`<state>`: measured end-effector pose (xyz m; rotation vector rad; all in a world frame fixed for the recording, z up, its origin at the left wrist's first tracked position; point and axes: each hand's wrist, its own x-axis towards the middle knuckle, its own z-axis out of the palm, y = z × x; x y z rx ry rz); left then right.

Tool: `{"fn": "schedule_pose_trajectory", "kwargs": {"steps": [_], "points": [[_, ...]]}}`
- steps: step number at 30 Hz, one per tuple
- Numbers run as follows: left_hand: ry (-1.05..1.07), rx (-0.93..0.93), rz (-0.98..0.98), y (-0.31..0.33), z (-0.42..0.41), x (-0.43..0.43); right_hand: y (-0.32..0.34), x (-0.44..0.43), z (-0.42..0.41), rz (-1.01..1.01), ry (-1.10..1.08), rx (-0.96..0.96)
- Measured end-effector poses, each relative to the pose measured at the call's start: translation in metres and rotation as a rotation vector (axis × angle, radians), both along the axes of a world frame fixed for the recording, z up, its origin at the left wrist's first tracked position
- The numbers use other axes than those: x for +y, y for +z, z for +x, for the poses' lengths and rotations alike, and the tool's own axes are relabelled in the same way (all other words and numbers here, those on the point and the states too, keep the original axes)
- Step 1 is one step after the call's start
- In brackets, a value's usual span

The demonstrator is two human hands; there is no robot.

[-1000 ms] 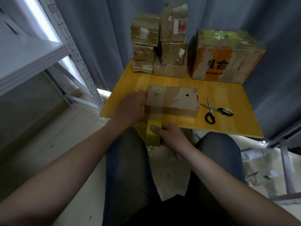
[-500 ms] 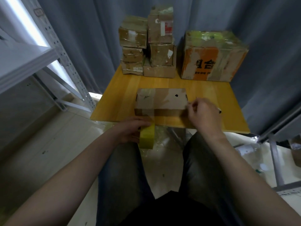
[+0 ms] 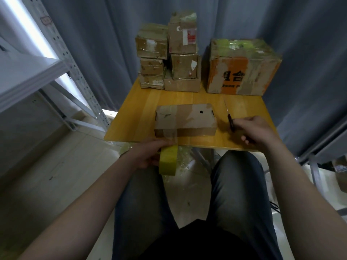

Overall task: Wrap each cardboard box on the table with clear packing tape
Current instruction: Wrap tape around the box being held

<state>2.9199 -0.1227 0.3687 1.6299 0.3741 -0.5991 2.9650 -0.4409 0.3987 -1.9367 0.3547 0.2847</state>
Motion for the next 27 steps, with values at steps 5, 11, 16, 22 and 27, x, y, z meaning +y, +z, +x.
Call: {"fn": "schedule_pose_trajectory", "kwargs": {"steps": [5, 11, 16, 22, 27], "points": [[0.008, 0.005, -0.013, -0.003, -0.003, 0.002, 0.005, 0.01, -0.004, 0.243, 0.692, 0.179], [0.013, -0.011, -0.01, -0.006, -0.007, 0.001, 0.021, 0.029, 0.006, -0.138, 0.915, 0.408], [0.001, -0.005, -0.029, -0.011, -0.012, 0.003, 0.02, 0.046, 0.024, -0.301, 0.937, 0.427], [0.001, 0.004, -0.065, -0.016, -0.017, 0.003, 0.013, 0.067, 0.031, -0.285, 0.944, 0.394], [-0.007, 0.0, -0.078, -0.016, -0.019, 0.003, 0.005, 0.078, 0.026, -0.233, 0.933, 0.342]]}}
